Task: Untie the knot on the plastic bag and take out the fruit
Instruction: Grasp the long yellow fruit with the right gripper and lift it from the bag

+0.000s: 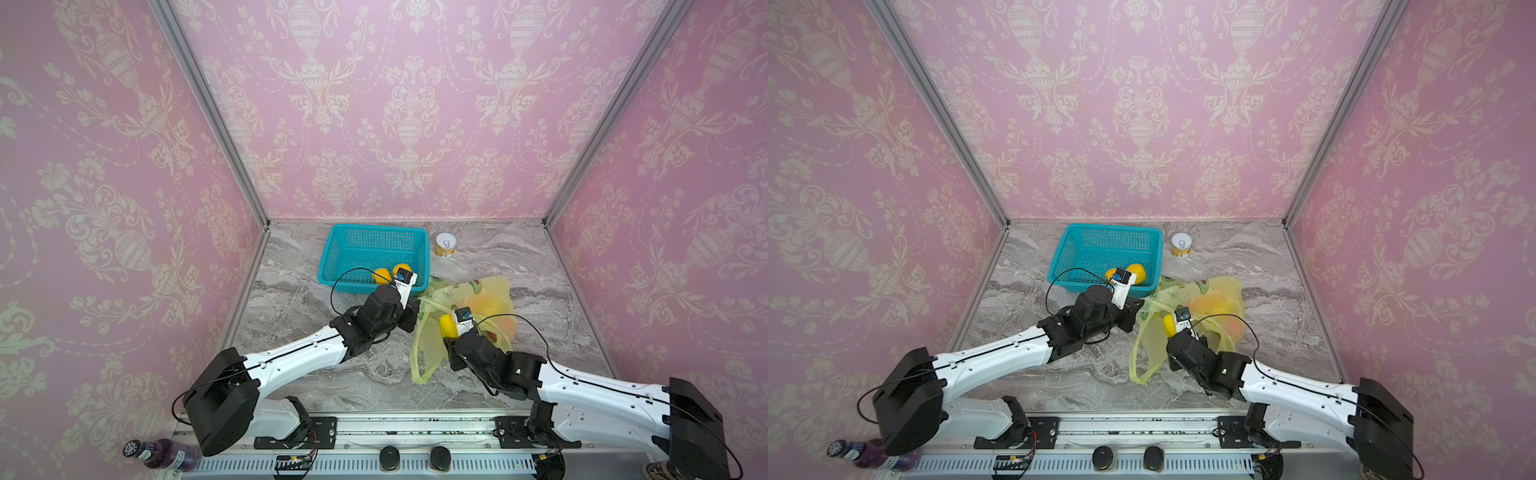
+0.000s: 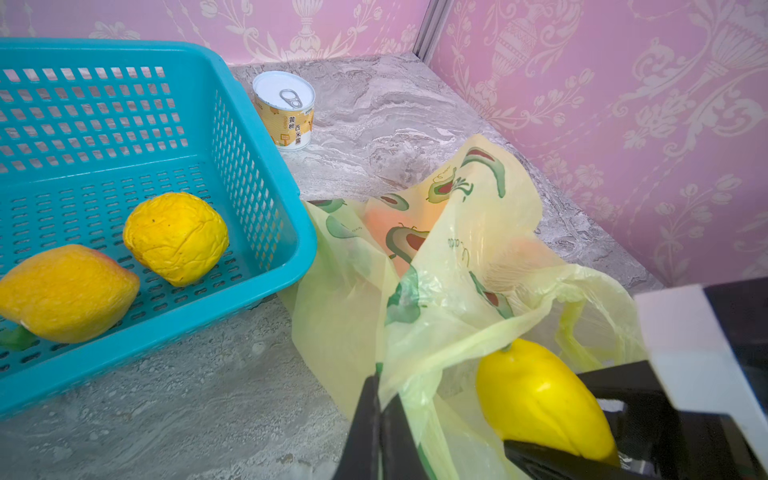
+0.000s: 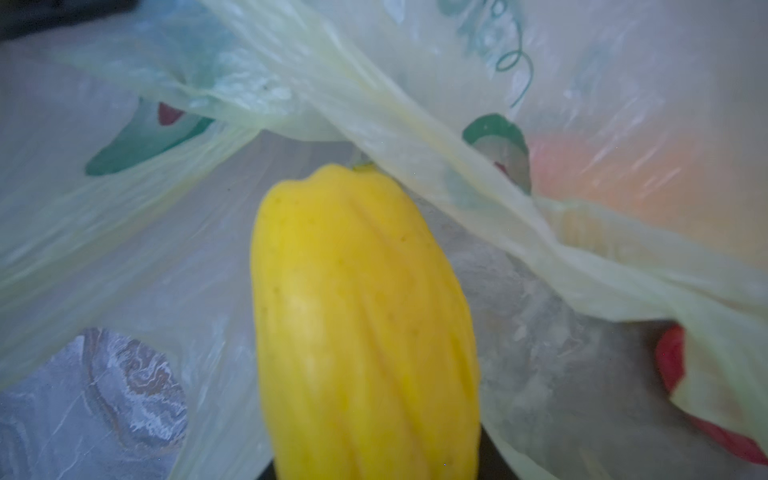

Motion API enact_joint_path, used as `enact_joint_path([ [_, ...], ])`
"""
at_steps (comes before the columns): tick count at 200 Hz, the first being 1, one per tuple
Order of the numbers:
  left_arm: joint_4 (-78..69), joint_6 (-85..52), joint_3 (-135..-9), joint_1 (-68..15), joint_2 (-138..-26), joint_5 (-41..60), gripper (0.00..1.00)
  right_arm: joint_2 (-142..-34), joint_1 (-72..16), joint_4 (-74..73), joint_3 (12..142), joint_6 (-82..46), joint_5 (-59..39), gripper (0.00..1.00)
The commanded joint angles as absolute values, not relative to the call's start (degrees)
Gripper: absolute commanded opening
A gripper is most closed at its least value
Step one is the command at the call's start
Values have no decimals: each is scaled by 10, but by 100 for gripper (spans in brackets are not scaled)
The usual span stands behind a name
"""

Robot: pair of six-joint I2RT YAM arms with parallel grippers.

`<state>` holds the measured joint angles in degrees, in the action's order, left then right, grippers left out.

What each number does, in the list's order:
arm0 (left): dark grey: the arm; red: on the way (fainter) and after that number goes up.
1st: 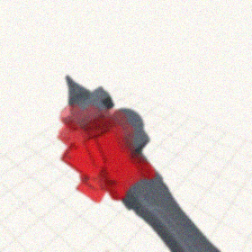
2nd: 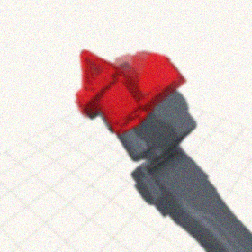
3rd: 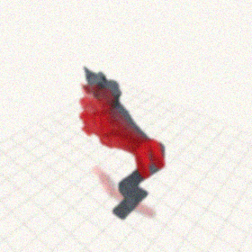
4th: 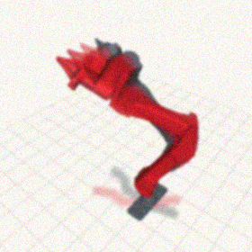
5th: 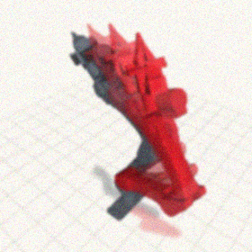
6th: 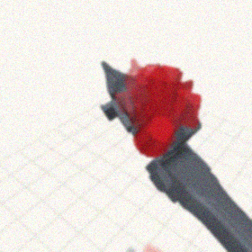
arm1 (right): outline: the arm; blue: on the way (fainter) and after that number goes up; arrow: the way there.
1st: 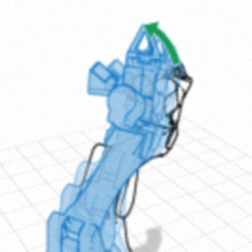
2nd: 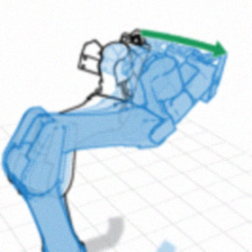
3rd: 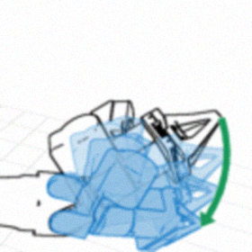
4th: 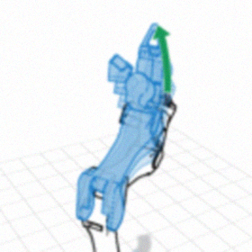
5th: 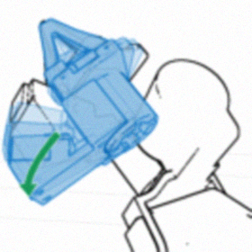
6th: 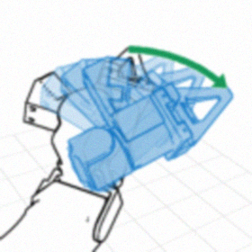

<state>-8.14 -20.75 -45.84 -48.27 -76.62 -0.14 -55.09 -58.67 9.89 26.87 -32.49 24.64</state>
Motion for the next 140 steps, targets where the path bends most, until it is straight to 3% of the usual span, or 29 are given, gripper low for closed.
enact_joint_path([
  [1, -70, -218, -478, -485, -774, -19, 0, -490, -592, 29, 243, -276, 162, 19],
  [78, -73, -207, -471, -485, -768, -13, 0, -316, -591, 31, 252, -251, 203, 13],
  [115, -74, -200, -468, -484, -770, -13, 0, -398, -558, 66, 338, -272, 284, 10],
  [140, -81, -198, -459, -484, -767, -8, 0, -508, -480, 83, 415, -291, 215, 5],
])
